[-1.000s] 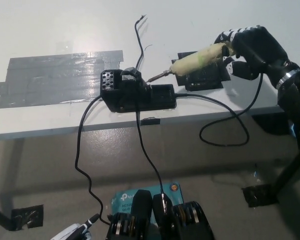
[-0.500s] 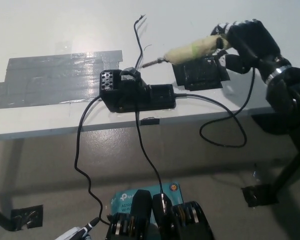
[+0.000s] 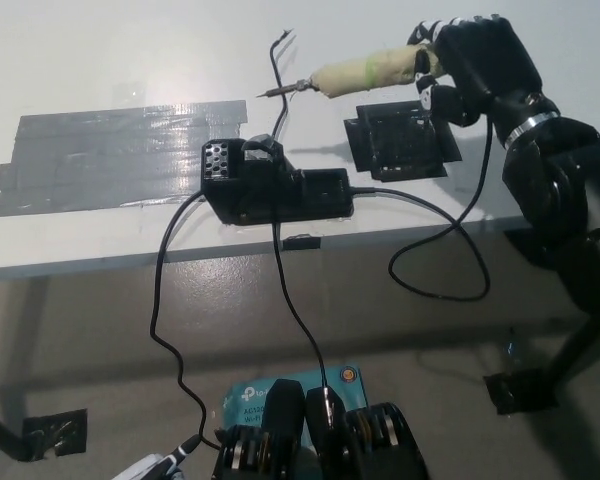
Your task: The robot uses its right hand to grab and lift the soldering gun kept on the middle of the table and puts it in its base
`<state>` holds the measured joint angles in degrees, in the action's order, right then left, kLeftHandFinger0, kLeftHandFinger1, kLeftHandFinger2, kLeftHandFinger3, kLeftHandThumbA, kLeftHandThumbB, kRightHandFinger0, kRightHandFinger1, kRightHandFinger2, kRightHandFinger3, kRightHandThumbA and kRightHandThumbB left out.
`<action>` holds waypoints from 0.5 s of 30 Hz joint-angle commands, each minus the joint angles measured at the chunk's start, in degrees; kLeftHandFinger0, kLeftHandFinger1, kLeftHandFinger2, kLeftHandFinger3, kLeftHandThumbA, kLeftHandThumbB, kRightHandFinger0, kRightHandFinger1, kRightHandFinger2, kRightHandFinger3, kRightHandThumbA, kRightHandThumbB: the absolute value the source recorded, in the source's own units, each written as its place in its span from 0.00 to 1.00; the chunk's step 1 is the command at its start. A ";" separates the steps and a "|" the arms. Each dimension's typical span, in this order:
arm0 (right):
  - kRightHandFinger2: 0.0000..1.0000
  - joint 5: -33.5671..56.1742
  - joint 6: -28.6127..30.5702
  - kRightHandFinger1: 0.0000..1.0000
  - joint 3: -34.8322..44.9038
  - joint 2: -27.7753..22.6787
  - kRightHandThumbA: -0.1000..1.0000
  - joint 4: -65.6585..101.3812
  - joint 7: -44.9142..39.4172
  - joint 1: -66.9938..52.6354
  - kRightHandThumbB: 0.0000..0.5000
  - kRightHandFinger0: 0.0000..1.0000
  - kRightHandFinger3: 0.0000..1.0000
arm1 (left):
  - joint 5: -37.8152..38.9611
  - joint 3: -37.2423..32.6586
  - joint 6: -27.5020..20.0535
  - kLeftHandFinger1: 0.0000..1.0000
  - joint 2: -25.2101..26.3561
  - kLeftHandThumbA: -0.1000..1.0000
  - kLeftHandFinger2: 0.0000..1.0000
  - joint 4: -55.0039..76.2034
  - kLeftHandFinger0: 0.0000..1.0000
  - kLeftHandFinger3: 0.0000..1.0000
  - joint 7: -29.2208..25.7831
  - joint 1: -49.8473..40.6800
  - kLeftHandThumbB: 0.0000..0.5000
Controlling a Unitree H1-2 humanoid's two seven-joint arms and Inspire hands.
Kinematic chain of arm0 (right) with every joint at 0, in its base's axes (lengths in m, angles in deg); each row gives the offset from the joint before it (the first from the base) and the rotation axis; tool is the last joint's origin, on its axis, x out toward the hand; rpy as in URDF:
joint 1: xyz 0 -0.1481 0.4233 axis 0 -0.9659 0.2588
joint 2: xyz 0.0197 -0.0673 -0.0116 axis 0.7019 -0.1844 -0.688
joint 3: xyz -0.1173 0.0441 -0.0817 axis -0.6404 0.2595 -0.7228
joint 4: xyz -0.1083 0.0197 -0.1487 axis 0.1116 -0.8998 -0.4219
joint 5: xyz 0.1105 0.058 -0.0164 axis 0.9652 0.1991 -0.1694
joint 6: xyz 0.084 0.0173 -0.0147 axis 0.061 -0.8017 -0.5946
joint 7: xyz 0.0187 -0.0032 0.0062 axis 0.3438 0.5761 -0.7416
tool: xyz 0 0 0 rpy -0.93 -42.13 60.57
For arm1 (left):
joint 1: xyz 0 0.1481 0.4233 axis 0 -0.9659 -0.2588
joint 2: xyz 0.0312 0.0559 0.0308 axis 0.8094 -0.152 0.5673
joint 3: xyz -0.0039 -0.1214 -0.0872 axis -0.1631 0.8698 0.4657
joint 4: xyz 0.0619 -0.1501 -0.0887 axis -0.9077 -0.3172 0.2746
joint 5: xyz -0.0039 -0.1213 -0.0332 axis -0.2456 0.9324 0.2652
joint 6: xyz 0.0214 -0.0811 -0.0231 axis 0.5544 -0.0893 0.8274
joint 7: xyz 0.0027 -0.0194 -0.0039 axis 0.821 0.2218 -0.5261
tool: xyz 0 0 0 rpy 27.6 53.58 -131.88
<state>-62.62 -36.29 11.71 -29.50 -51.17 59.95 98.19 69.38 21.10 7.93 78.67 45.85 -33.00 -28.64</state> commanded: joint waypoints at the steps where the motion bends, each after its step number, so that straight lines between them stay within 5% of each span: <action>1: 0.25 -0.88 -0.13 0.00 -0.06 -0.68 0.00 1.55 1.70 3.73 0.15 0.00 0.31 | 0.12 0.27 0.02 0.00 0.15 1.00 0.00 1.42 0.00 0.00 -0.54 0.26 1.00; 2: 0.25 -0.44 -0.01 0.00 -0.03 -0.77 0.00 1.28 1.31 3.97 0.11 0.00 0.26 | 0.19 0.31 -0.19 0.00 0.23 1.00 0.00 1.03 0.00 0.00 -0.44 0.43 1.00; 3: 0.36 0.10 0.14 0.02 0.21 -1.30 0.00 1.78 0.53 3.83 0.04 0.00 0.16 | 0.12 0.23 0.03 0.00 0.22 1.00 0.00 1.02 0.00 0.00 -0.40 0.44 1.00; 7: 0.54 -0.42 2.31 0.11 -0.03 -2.28 0.00 0.54 3.27 3.72 0.00 0.00 0.04 | 0.06 0.22 0.38 0.00 0.44 1.00 0.00 1.76 0.00 0.00 -0.30 0.28 1.00; 10: 0.59 0.05 2.48 0.18 0.16 -2.45 0.00 1.01 3.14 3.04 0.00 0.00 0.34 | 0.12 0.29 -0.71 0.00 0.40 1.00 0.00 0.85 0.00 0.00 -0.45 0.43 1.00; 12: 0.53 1.75 3.25 0.14 0.65 -2.72 0.00 2.35 1.94 1.74 0.01 0.00 0.41 | -0.67 -0.14 -0.62 0.00 0.61 1.00 0.00 0.52 0.00 0.00 -0.71 0.56 1.00; 15: 0.61 2.85 2.32 0.22 0.88 -3.03 0.00 3.98 -0.57 0.53 0.00 0.00 0.48 | -0.40 0.08 -0.73 0.00 0.55 1.00 0.00 0.63 0.00 0.00 -0.81 0.32 1.00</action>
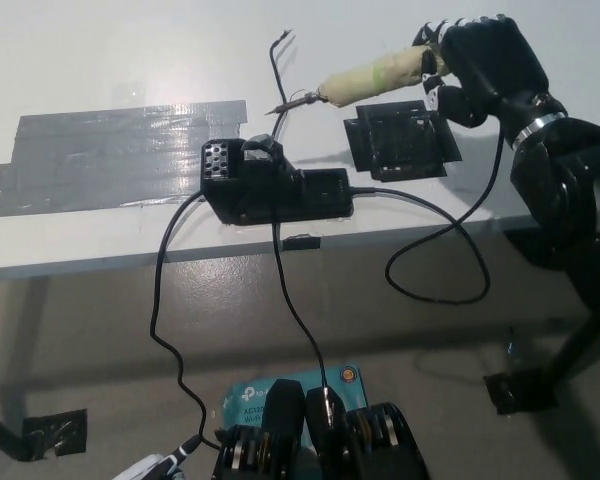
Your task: The robot uses its right hand to grab and lift the soldering gun kept on the middle of the table and puts it in its base
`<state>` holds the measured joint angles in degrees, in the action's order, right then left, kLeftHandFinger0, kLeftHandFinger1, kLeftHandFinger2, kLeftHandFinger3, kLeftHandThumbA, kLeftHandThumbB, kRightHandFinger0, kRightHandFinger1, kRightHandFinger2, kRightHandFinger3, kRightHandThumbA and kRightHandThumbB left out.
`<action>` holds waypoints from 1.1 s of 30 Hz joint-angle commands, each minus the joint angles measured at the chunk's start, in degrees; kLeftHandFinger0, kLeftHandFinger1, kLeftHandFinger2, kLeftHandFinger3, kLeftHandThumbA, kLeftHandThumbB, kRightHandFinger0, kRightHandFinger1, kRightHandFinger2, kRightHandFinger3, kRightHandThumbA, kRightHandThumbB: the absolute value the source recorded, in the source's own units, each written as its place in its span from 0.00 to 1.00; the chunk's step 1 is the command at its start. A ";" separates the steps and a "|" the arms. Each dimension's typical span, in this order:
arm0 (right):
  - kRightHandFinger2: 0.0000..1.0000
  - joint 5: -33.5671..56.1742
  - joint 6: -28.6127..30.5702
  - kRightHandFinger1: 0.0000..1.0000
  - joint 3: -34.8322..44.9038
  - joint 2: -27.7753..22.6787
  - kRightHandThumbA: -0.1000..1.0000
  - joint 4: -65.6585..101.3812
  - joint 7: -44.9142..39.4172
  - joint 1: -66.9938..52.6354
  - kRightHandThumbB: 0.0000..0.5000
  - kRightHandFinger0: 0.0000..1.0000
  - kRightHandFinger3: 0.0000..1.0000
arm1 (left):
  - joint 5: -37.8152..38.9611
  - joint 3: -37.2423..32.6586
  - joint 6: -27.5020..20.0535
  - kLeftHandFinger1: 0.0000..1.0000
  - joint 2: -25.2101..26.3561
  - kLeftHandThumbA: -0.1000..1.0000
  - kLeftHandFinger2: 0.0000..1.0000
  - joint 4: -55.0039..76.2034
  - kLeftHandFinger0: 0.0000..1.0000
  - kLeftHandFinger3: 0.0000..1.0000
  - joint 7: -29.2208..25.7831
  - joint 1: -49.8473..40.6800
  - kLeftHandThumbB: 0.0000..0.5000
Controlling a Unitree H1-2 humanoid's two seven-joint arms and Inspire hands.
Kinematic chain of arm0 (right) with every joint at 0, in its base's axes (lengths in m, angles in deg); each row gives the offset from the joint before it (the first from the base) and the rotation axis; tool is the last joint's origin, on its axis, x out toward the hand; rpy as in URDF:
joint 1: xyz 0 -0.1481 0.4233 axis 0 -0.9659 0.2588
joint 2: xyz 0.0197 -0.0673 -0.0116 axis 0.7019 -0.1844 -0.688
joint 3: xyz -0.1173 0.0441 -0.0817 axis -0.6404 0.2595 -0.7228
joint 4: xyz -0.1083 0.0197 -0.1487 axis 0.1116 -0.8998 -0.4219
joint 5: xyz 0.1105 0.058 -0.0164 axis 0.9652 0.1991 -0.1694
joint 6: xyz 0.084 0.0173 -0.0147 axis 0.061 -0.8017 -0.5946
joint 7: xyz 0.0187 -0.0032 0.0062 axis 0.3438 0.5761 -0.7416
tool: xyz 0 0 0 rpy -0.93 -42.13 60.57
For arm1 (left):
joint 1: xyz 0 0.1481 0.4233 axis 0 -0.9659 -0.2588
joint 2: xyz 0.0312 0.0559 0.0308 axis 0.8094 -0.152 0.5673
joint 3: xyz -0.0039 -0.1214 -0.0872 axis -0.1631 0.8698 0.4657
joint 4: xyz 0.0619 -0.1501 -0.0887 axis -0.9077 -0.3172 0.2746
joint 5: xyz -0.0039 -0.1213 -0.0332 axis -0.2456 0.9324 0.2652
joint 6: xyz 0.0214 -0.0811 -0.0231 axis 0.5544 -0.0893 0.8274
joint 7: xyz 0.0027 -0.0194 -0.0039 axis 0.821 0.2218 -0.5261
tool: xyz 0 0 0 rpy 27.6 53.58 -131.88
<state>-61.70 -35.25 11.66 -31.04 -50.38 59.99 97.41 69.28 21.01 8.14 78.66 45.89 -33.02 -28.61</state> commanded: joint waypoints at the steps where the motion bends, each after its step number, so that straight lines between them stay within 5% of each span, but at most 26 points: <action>1: 0.64 2.01 1.75 0.24 0.96 -1.71 0.00 3.35 -0.18 0.90 0.00 0.00 0.50 | -0.61 -0.01 -0.52 0.00 0.68 1.00 0.01 0.90 0.00 0.00 -0.80 0.23 1.00; 2: 0.68 1.99 1.58 0.29 0.93 -1.94 0.00 3.70 -0.51 0.64 0.00 0.00 0.52 | -0.39 0.08 -0.28 0.00 0.71 1.00 0.00 1.08 0.00 0.00 -0.60 0.12 1.00; 3: 0.84 1.43 2.46 0.47 0.51 -2.22 0.00 3.68 0.44 0.59 0.01 0.14 0.56 | 0.27 0.39 -0.88 0.00 0.81 1.00 0.00 0.52 0.00 0.00 -0.19 0.15 1.00; 4: 0.65 1.27 2.96 0.44 0.40 -2.38 0.00 3.85 1.01 0.43 0.00 0.08 0.46 | 0.72 0.54 -1.24 0.00 0.85 1.00 0.00 0.20 0.00 0.00 0.20 0.19 1.00; 6: 0.58 1.25 3.90 0.34 0.34 -2.52 0.00 3.87 1.82 0.13 0.00 0.00 0.43 | 0.74 0.73 -1.28 0.00 0.96 1.00 0.00 0.28 0.00 0.00 -0.03 0.02 1.00; 7: 0.59 1.35 4.00 0.27 0.45 -2.62 0.00 4.30 1.67 -0.15 0.00 0.00 0.44 | 1.16 1.00 -0.79 0.00 0.93 1.00 0.00 0.13 0.00 0.00 0.17 0.07 1.00; 15: 0.68 1.83 2.61 0.27 1.00 -2.82 0.00 5.87 0.00 -1.18 0.00 0.00 0.58 | 1.40 1.02 -0.80 0.00 0.79 1.00 0.00 -0.16 0.00 0.00 0.47 -0.14 1.00; 16: 0.59 2.12 3.27 0.18 1.23 -2.34 0.00 4.88 1.49 -1.20 0.00 0.00 0.52 | 0.83 0.83 -1.07 0.00 0.82 1.00 0.00 -0.02 0.00 0.00 -0.07 -0.24 1.00; 18: 0.57 2.42 2.97 0.14 1.32 -2.00 0.00 4.64 1.29 -1.23 0.00 0.00 0.50 | 0.86 0.98 -0.81 0.00 0.76 1.00 0.00 0.65 0.00 0.00 -0.30 -0.52 1.00; 23: 0.62 2.55 2.15 0.20 1.19 -1.75 0.00 3.81 0.82 -1.10 0.00 0.00 0.47 | 0.44 0.67 -0.73 0.00 0.71 1.00 0.00 1.03 0.00 0.00 -0.31 -0.24 1.00; 30: 0.64 0.46 -1.13 0.22 0.37 -1.14 0.00 3.99 0.03 -1.18 0.00 0.00 0.55 | 0.08 0.12 -1.69 0.00 0.57 1.00 0.00 -0.02 0.00 0.00 -0.09 0.52 1.00; 33: 0.61 0.13 -0.32 0.20 -0.32 -1.10 0.00 4.08 0.51 -1.05 0.00 0.00 0.49 | 0.40 0.37 -1.11 0.00 0.35 1.00 0.00 0.45 0.00 0.00 -0.21 0.41 1.00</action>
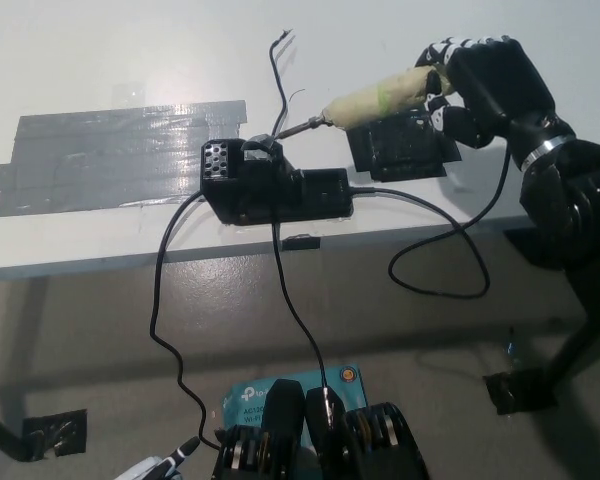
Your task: The robot uses its right hand to grab and lift the soldering gun kept on the middle of the table and puts it in its base
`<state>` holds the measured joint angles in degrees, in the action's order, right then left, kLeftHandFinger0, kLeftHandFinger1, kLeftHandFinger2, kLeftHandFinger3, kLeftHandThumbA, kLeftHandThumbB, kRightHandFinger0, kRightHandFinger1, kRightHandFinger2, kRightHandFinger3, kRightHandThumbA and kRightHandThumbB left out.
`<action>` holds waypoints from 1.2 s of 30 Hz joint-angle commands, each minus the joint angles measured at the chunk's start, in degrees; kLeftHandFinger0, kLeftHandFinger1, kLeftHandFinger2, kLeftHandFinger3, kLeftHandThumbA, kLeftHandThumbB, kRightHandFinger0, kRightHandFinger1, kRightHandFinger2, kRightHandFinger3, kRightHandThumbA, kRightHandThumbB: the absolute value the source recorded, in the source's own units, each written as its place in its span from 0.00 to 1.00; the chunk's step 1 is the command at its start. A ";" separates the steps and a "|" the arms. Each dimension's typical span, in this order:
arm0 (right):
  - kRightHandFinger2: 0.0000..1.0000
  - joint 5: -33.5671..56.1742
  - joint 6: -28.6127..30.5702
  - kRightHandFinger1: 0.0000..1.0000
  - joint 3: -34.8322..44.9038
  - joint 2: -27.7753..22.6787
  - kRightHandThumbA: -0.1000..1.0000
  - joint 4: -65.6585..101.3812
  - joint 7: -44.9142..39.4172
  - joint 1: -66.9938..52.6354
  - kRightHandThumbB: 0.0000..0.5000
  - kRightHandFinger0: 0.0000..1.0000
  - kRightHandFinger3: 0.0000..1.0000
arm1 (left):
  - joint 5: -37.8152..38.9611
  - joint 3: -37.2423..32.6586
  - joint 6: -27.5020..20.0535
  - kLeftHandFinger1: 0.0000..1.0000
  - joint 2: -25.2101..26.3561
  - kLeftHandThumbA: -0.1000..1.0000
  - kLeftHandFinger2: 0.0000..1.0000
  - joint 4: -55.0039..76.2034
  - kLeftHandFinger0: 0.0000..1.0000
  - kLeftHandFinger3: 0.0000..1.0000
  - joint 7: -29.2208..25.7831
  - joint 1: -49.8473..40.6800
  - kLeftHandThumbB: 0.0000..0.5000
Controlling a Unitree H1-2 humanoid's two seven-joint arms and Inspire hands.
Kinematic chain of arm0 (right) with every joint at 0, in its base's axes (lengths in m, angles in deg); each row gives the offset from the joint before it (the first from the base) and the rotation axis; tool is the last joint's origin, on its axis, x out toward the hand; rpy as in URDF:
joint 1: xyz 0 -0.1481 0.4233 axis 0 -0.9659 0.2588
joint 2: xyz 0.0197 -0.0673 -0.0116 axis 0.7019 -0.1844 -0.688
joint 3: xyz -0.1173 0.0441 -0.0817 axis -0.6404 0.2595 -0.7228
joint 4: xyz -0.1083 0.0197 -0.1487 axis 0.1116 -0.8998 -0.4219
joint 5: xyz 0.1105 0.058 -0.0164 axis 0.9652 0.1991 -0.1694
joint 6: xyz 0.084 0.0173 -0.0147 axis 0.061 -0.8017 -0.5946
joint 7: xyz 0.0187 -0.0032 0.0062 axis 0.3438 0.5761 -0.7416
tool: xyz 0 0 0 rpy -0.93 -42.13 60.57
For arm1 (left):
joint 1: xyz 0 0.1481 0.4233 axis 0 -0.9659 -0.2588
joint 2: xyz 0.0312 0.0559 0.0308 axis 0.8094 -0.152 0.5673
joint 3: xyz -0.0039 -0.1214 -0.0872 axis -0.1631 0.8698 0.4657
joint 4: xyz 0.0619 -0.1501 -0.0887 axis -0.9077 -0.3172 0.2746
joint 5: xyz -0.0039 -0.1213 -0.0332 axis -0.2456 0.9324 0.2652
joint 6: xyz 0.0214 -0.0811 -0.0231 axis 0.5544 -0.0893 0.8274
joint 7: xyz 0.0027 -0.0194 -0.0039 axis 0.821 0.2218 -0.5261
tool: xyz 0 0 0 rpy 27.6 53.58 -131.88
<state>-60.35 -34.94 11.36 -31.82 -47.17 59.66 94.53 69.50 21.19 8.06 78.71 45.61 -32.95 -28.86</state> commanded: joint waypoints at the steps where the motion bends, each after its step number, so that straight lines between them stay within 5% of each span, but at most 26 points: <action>1: 0.61 -1.46 -0.83 0.20 -0.32 -0.35 0.00 0.91 0.41 1.95 0.00 0.00 0.51 | 0.05 0.12 -0.88 0.00 0.33 1.00 0.00 1.03 0.00 0.00 -0.32 0.58 1.00; 5: 0.56 -0.68 3.43 0.17 -0.76 -0.44 0.00 -0.82 3.73 2.15 0.07 0.00 0.50 | 0.17 0.29 -0.78 0.00 0.12 1.00 0.00 1.54 0.00 0.00 -0.57 0.45 1.00; 8: 0.55 -0.83 2.89 0.16 -0.81 -0.23 0.00 -0.88 3.15 2.33 0.08 0.00 0.50 | 0.65 0.43 -0.35 0.01 0.11 1.00 0.01 1.25 0.00 0.00 -0.03 0.75 1.00; 12: 0.60 -0.72 -0.69 0.22 -0.88 0.62 0.00 0.99 -1.27 2.42 0.24 0.00 0.51 | 0.65 0.54 -1.02 0.00 0.01 1.00 0.00 0.37 0.00 0.00 -0.31 1.05 1.00; 13: 0.61 -0.92 -1.03 0.24 -1.02 0.69 0.00 1.19 -1.69 2.45 0.16 0.00 0.54 | 0.61 0.55 -1.13 0.00 -0.01 1.00 0.00 0.63 0.00 0.00 -0.41 0.97 1.00; 18: 0.25 -1.32 -2.25 0.02 -1.19 1.36 0.00 1.69 -2.38 2.38 0.13 0.00 0.36 | 0.59 0.41 -0.68 0.00 0.13 1.00 0.00 0.83 0.00 0.00 0.02 1.01 1.00; 19: 0.18 -0.85 -2.53 0.00 -1.04 1.56 0.00 1.95 -2.79 2.09 0.13 0.00 0.26 | 0.28 0.29 -0.57 0.02 0.16 1.00 0.01 1.19 0.00 0.00 -0.24 0.72 1.00; 20: 0.20 -0.56 -2.23 0.00 -0.99 1.56 0.00 1.93 -2.68 2.02 0.13 0.00 0.23 | 0.05 0.10 -0.68 0.02 0.19 1.00 0.00 1.15 0.00 0.00 -0.23 0.74 1.00; 21: 0.30 -0.56 -1.79 0.02 -1.13 1.57 0.00 2.24 -2.57 1.96 0.14 0.00 0.13 | 0.24 0.36 -0.34 0.00 0.10 1.00 0.00 1.57 0.00 0.00 -0.44 0.43 1.00; 23: 0.48 -1.26 -2.39 0.09 -1.46 1.73 0.00 2.46 -2.84 1.94 0.14 0.00 0.09 | -0.12 0.20 -0.82 0.00 0.05 1.00 0.00 1.61 0.00 0.00 -0.79 0.29 1.00; 25: 0.76 -1.90 -3.60 0.31 -1.73 2.04 0.00 2.13 -3.44 2.31 0.05 0.00 0.28 | -0.42 0.09 -0.30 0.00 0.02 1.00 0.00 1.76 0.00 0.00 -0.95 0.35 1.00; 29: 0.75 -2.58 -3.77 0.35 -2.04 2.66 0.00 1.01 -1.90 2.84 0.12 0.00 0.34 | -0.76 0.17 -0.09 0.00 -0.25 1.00 0.00 2.15 0.00 0.00 -1.50 0.33 1.00; 30: 0.78 -2.37 -3.85 0.37 -2.00 2.82 0.00 0.57 -1.98 3.03 0.21 0.01 0.45 | -0.68 0.20 -0.07 0.00 -0.32 1.00 0.00 1.99 0.00 0.00 -1.43 0.48 1.00; 32: 0.67 -2.27 -3.91 0.33 -2.30 3.06 0.00 0.24 -2.33 3.30 0.20 0.00 0.32 | -1.00 -0.19 -0.31 0.02 -0.22 1.00 0.01 1.60 0.00 0.00 -1.10 0.87 1.00; 34: 0.65 -2.85 -3.64 0.29 -3.16 3.13 0.00 -0.08 -2.55 3.27 0.17 0.00 0.29 | -0.68 0.21 0.48 0.00 -0.44 1.00 0.00 1.86 0.00 0.00 -1.35 0.80 1.00; 36: 0.61 -2.76 -4.87 0.26 -3.13 3.36 0.00 0.96 -3.70 2.81 0.24 0.00 0.24 | -0.68 0.00 -0.11 0.00 -0.27 1.00 0.00 1.93 0.00 0.00 -0.89 1.01 1.00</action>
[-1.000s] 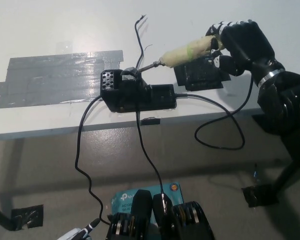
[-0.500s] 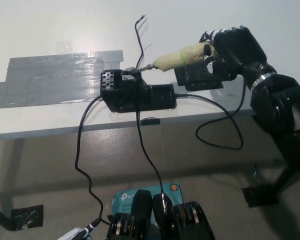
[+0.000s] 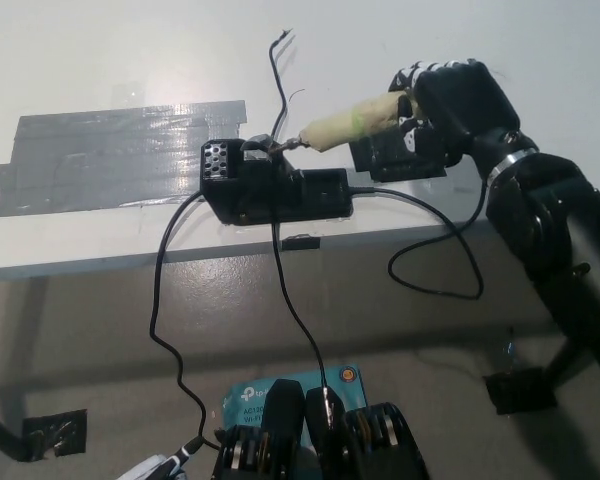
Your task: The robot uses its right hand to grab and lift the soldering gun kept on the middle of the table and puts it in its base
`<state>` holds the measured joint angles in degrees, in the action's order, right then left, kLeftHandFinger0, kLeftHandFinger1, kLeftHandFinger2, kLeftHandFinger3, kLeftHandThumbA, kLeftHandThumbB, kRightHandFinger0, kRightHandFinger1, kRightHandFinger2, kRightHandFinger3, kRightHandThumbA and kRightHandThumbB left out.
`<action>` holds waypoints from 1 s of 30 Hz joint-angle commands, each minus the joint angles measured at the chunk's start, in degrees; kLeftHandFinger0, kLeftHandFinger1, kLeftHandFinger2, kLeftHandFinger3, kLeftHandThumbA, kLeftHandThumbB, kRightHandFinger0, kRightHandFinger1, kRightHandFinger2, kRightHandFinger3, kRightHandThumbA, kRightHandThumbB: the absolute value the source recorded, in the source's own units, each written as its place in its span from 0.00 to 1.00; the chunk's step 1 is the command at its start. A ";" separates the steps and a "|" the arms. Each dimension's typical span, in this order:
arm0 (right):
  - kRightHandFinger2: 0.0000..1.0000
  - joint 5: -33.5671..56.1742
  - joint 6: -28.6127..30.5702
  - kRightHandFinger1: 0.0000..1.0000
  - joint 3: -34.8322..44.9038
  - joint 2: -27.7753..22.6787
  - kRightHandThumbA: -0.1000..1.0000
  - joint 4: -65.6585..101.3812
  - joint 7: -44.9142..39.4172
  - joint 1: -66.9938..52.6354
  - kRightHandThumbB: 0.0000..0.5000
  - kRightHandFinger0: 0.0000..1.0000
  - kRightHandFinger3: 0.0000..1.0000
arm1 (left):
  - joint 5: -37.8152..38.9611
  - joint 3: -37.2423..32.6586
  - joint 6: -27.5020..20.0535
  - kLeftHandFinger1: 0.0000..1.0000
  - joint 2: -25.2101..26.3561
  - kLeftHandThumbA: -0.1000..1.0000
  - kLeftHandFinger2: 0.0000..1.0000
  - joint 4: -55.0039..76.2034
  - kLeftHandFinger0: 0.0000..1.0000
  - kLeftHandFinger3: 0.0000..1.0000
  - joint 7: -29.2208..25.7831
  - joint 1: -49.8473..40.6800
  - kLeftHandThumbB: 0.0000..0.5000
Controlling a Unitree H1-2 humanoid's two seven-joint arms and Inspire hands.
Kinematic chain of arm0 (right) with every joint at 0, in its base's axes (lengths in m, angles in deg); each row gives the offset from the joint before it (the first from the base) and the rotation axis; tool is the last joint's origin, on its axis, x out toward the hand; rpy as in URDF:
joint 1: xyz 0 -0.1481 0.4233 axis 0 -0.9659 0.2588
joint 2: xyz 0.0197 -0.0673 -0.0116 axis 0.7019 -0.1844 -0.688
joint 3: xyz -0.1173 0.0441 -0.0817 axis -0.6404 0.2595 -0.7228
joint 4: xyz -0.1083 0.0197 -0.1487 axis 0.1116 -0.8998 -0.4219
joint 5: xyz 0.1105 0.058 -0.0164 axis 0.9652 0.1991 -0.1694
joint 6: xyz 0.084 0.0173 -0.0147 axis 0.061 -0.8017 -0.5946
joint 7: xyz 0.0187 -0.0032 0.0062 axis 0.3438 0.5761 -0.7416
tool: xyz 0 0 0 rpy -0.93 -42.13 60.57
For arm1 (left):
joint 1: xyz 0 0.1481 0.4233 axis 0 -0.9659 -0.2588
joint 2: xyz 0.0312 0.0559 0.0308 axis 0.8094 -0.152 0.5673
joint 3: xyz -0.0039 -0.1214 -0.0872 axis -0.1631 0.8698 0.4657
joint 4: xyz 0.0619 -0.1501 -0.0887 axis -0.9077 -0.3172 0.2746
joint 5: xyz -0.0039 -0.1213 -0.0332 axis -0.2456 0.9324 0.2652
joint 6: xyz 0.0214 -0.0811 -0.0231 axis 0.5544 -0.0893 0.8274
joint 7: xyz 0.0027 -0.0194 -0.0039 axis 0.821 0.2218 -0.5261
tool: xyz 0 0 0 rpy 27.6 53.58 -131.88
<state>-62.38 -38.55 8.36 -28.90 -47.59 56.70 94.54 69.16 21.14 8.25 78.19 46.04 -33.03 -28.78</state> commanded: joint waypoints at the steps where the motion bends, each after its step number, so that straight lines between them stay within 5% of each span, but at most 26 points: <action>1: 0.60 -0.64 -1.28 0.26 -0.10 0.47 0.00 1.52 -0.79 2.72 0.19 0.00 0.21 | -0.48 -0.02 -0.47 0.00 0.28 1.00 0.00 1.52 0.00 0.00 -0.88 1.00 1.00; 7: 0.65 -1.89 0.45 0.29 -1.83 0.53 0.00 0.07 0.72 2.87 0.13 0.00 0.16 | -0.85 -0.15 -0.23 0.00 0.24 1.00 0.00 1.18 0.00 0.00 -0.92 1.28 1.00; 10: 0.69 -0.58 0.37 0.30 -1.32 1.53 0.00 0.43 1.45 2.63 0.00 0.00 0.20 | -0.79 -0.04 0.76 0.00 0.15 1.00 0.00 1.66 0.00 0.00 -0.86 1.22 1.00; 13: 0.69 -1.50 0.18 0.31 -1.79 1.91 0.00 -0.02 2.11 2.82 0.05 0.00 0.28 | -1.14 -0.26 -0.48 0.00 0.09 1.00 0.00 0.78 0.00 0.00 -1.03 1.47 1.00; 17: 0.68 -2.40 1.79 0.30 -3.25 1.77 0.00 -0.71 3.01 3.76 0.17 0.00 0.20 | -0.74 -0.27 -0.28 0.00 0.18 1.00 0.00 0.81 0.00 0.00 -0.33 1.56 1.00; 22: 0.70 -2.96 2.73 0.29 -4.48 1.97 0.00 -2.56 3.07 4.91 0.04 0.00 0.33 | -0.42 -0.08 0.73 0.00 0.06 1.00 0.00 1.48 0.00 0.00 -0.35 1.20 1.00; 24: 0.76 -2.92 3.41 0.35 -4.51 2.22 0.00 -2.98 4.26 5.35 0.13 0.00 0.27 | -0.29 -0.01 0.87 0.00 0.06 1.00 0.00 1.74 0.00 0.00 -0.30 1.14 1.00; 30: 0.68 -3.48 4.14 0.35 -5.49 2.46 0.00 -5.12 5.59 6.69 0.07 0.00 0.25 | -0.26 0.18 0.91 0.00 -0.08 1.00 0.00 1.90 0.00 0.00 -0.61 1.13 1.00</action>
<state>-65.01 -37.64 3.33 -26.96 -52.69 59.25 97.21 68.37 20.82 9.09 78.10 46.51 -33.01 -28.12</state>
